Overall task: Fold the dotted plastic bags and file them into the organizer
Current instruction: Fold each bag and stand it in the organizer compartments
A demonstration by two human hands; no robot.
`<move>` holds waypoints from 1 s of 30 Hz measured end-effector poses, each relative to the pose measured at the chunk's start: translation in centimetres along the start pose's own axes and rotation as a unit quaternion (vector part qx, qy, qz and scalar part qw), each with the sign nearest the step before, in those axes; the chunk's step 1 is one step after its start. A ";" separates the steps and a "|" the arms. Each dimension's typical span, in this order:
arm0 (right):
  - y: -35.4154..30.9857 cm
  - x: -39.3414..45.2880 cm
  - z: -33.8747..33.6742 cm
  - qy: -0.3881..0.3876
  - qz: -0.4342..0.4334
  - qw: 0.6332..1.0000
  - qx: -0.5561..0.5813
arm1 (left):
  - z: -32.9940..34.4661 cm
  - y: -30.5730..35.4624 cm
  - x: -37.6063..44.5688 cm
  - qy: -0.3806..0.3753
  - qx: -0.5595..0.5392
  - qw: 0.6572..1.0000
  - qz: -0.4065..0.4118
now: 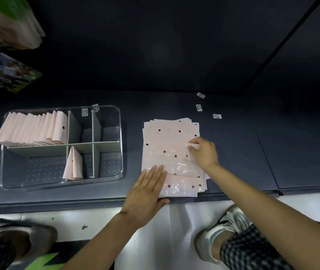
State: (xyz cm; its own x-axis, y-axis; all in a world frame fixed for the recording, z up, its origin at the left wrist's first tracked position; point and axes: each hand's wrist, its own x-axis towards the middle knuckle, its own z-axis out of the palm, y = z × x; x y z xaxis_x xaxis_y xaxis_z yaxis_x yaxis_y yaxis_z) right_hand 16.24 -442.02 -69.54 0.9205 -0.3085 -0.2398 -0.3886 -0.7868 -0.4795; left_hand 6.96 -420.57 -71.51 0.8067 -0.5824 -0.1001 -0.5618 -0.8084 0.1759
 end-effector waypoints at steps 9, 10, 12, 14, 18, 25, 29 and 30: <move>1.8 -9.4 3.1 -0.027 -0.405 0.876 -0.260 | 0.3 0.1 0.5 -0.062 0.018 0.998 -0.016; 2.7 -9.8 3.2 -0.041 -0.387 0.879 -0.275 | 0.2 0.0 0.4 -0.068 0.023 0.997 -0.015; 4.5 -10.2 2.5 -0.051 -0.352 0.891 -0.282 | -0.1 -0.6 0.0 -0.080 0.025 0.996 -0.014; 6.2 -10.3 1.3 -0.045 -0.331 0.895 -0.296 | -0.5 -1.6 -0.6 -0.090 0.031 0.995 -0.019; 7.6 -10.6 -0.5 -0.003 -0.318 0.904 -0.285 | -1.2 -3.0 -1.8 -0.096 0.028 0.994 -0.032; 3.4 -9.5 -0.3 0.021 -0.278 0.948 -0.155 | -1.4 -2.3 -1.3 -0.075 -0.019 0.995 -0.068; 3.2 -8.5 0.3 -0.012 -0.285 0.941 -0.183 | -1.4 -2.5 -1.2 -0.063 -0.025 0.995 -0.074; 3.2 -8.3 0.4 -0.005 -0.285 0.942 -0.177 | -1.3 -2.5 -1.1 -0.058 -0.027 0.995 -0.075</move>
State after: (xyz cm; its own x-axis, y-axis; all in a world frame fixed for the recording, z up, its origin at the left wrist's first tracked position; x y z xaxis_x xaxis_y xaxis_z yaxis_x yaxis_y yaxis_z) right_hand 7.33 -441.80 -69.44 0.9744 0.2214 -0.0382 0.2077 -0.9525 -0.2227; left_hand 7.70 -417.79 -70.52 0.8518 -0.4648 -0.2417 -0.4239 -0.8826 0.2033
